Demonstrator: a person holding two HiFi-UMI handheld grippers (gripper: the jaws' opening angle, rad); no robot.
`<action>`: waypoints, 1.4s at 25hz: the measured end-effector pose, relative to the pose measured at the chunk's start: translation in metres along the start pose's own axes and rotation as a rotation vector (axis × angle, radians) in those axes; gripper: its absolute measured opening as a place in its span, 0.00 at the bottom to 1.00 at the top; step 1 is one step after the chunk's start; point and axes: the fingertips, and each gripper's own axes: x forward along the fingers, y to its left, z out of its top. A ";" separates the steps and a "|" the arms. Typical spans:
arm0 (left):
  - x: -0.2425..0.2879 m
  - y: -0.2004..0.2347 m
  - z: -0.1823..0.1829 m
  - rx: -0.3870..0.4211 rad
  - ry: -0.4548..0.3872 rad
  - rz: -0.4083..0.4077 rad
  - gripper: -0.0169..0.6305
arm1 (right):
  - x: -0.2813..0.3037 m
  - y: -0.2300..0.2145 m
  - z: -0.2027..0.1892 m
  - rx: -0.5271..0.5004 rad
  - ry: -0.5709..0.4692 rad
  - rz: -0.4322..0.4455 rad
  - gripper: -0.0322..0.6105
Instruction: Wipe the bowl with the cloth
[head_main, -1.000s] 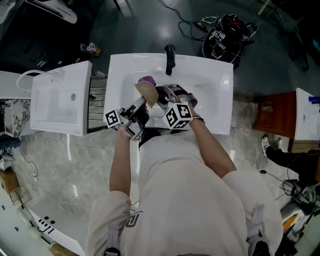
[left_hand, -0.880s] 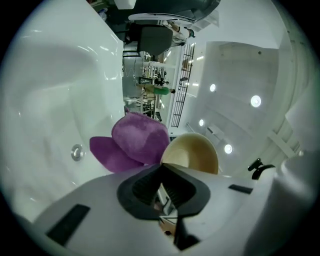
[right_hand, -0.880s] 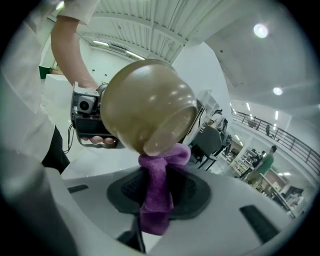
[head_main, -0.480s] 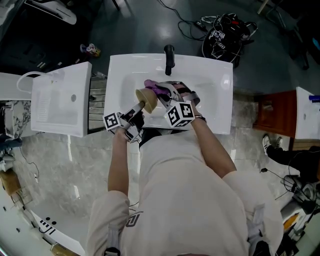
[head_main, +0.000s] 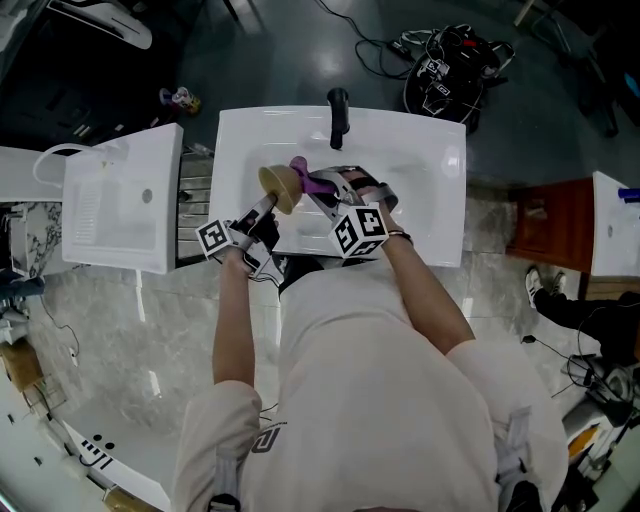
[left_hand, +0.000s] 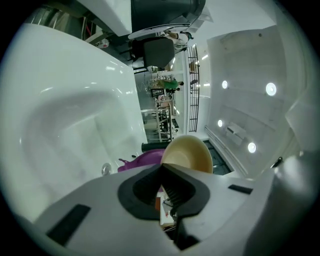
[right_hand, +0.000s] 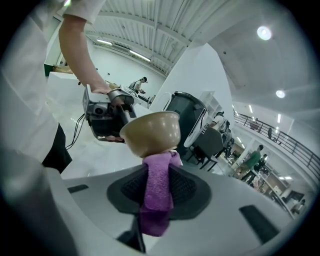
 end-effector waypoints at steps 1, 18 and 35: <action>0.002 -0.004 0.000 0.005 0.009 -0.009 0.05 | 0.001 0.002 0.000 -0.003 0.000 0.006 0.19; 0.005 0.006 -0.043 0.247 0.324 0.106 0.05 | 0.002 -0.002 -0.012 0.036 0.039 0.000 0.19; 0.004 0.056 -0.016 0.215 0.105 0.326 0.05 | 0.000 -0.014 -0.021 0.184 0.042 -0.015 0.19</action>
